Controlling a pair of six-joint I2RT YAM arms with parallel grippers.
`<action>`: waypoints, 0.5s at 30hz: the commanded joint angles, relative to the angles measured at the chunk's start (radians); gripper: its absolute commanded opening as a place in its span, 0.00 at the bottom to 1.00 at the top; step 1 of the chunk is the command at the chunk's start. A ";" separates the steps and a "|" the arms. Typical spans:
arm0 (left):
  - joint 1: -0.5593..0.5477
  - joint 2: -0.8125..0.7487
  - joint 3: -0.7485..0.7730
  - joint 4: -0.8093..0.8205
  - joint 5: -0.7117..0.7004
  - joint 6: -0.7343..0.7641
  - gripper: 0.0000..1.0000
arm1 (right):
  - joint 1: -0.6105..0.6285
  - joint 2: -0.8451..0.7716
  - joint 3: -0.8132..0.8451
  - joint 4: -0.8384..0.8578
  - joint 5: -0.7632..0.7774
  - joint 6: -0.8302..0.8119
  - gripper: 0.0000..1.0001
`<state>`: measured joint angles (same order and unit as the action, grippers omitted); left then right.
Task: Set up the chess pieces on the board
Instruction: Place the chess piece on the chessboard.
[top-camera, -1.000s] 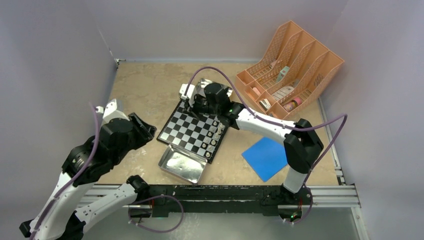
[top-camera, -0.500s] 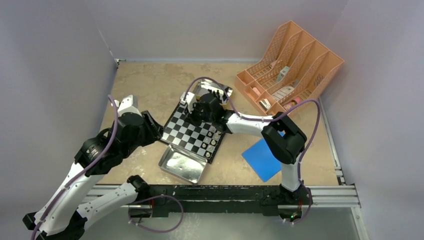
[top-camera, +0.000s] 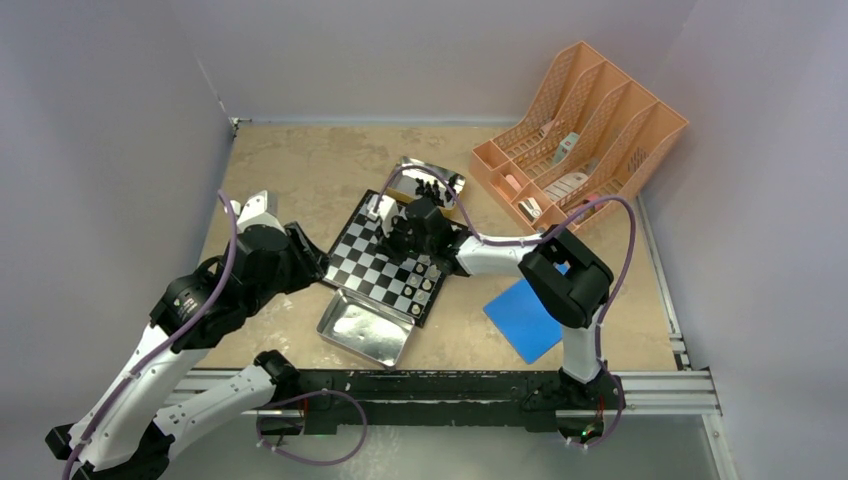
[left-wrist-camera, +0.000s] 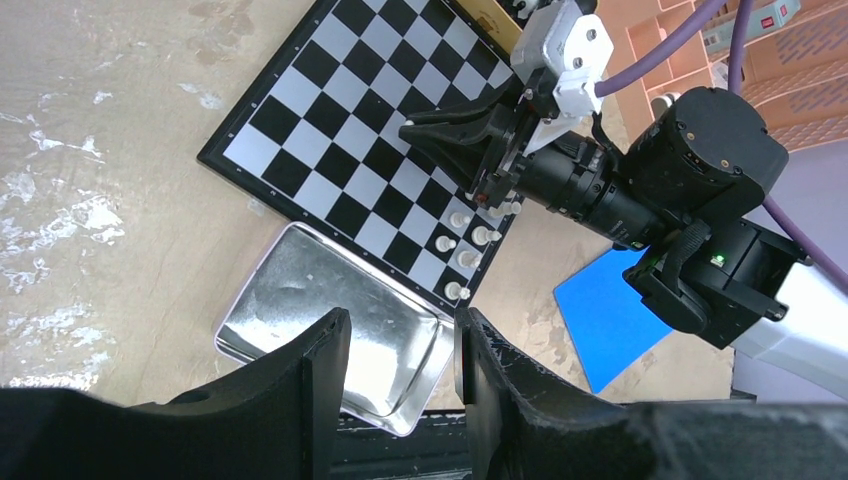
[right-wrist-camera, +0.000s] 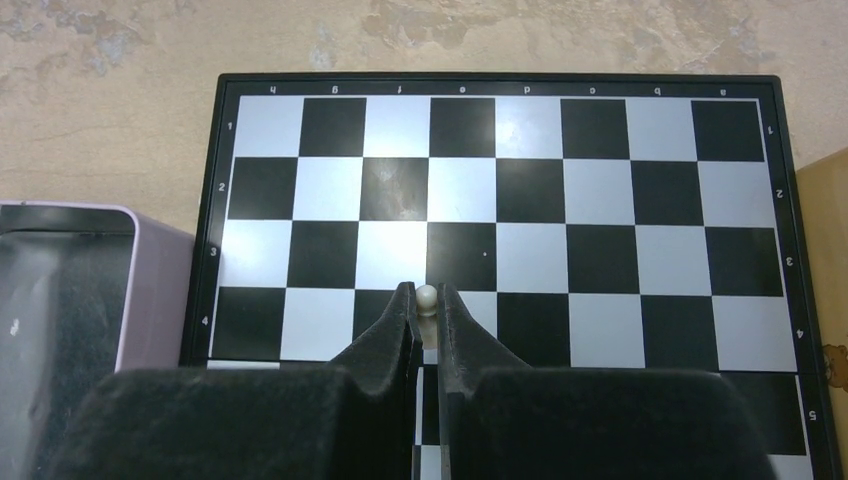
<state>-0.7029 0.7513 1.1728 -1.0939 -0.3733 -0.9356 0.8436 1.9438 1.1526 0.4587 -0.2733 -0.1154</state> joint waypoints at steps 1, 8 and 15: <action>-0.003 -0.002 -0.002 0.024 0.010 -0.011 0.42 | -0.003 0.001 -0.022 0.049 0.008 -0.021 0.06; -0.003 -0.009 -0.004 0.029 0.011 0.004 0.42 | -0.004 0.013 -0.044 0.047 0.016 -0.025 0.09; -0.003 -0.022 -0.007 0.022 0.015 0.004 0.42 | -0.003 0.001 -0.060 0.047 0.033 -0.023 0.13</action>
<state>-0.7029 0.7433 1.1671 -1.0931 -0.3653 -0.9405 0.8436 1.9587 1.0950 0.4648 -0.2588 -0.1253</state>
